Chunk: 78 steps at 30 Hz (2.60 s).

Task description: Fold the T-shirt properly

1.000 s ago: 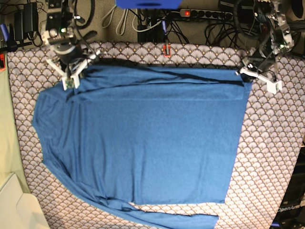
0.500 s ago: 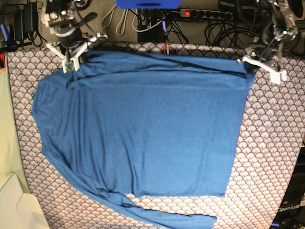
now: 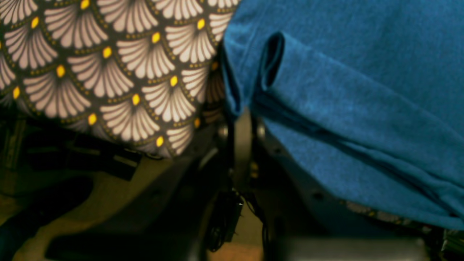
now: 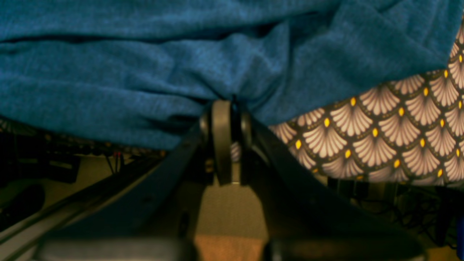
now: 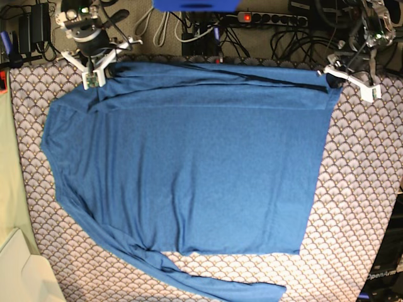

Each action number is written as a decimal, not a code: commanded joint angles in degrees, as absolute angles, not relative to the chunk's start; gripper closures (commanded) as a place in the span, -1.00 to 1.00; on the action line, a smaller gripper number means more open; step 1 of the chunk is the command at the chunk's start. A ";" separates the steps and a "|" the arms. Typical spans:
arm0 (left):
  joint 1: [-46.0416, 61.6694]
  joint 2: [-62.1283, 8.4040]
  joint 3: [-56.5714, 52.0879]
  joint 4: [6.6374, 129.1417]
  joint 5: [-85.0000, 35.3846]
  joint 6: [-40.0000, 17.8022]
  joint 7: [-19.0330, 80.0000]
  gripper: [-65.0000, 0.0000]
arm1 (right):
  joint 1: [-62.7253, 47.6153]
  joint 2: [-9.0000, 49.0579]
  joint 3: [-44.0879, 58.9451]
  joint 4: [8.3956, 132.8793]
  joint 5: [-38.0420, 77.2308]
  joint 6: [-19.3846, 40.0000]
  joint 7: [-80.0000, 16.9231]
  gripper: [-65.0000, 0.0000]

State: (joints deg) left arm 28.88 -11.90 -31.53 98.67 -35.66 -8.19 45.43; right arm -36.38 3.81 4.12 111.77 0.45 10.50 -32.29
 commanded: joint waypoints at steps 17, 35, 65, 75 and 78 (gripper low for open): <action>21.05 -12.88 -32.04 99.21 -35.38 -7.96 44.44 0.99 | -29.58 5.67 4.18 113.80 0.04 10.24 -31.87 0.96; 7.69 -12.88 -31.52 91.12 -35.30 -7.69 44.53 0.99 | -13.93 8.31 2.24 106.68 0.04 10.24 -38.73 0.96; -4.26 -12.97 -26.15 81.27 -35.21 -7.43 44.53 0.99 | -0.57 13.67 -3.30 90.86 0.04 10.24 -38.20 0.96; -4.88 -12.97 -26.07 80.40 -35.21 -7.43 44.44 0.87 | -0.57 13.67 -3.30 90.86 0.04 10.24 -38.73 0.95; -4.88 -13.05 -26.15 80.40 -35.21 -7.43 44.44 0.41 | -0.66 13.67 -3.30 90.86 0.04 10.24 -38.73 0.93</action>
